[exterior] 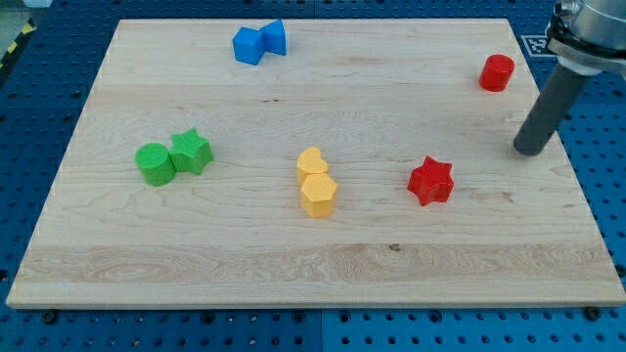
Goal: Push red circle to the top right of the board
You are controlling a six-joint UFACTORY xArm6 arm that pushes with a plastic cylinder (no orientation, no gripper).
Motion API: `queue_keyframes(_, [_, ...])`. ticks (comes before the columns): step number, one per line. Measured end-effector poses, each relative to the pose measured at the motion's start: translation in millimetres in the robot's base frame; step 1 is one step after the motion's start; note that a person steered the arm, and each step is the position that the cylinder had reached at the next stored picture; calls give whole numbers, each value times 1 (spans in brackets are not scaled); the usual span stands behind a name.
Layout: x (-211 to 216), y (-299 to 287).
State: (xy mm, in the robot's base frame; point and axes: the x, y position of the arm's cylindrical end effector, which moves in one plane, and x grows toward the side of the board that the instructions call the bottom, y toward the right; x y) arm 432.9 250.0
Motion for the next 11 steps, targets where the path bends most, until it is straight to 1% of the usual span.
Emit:
queue_keyframes(5, [-96,-3])
queue_keyframes(7, [-126,-3])
queue_keyframes(8, [-135,-3])
queue_keyframes(9, [-135,-4])
queue_keyframes(11, [-134,-33])
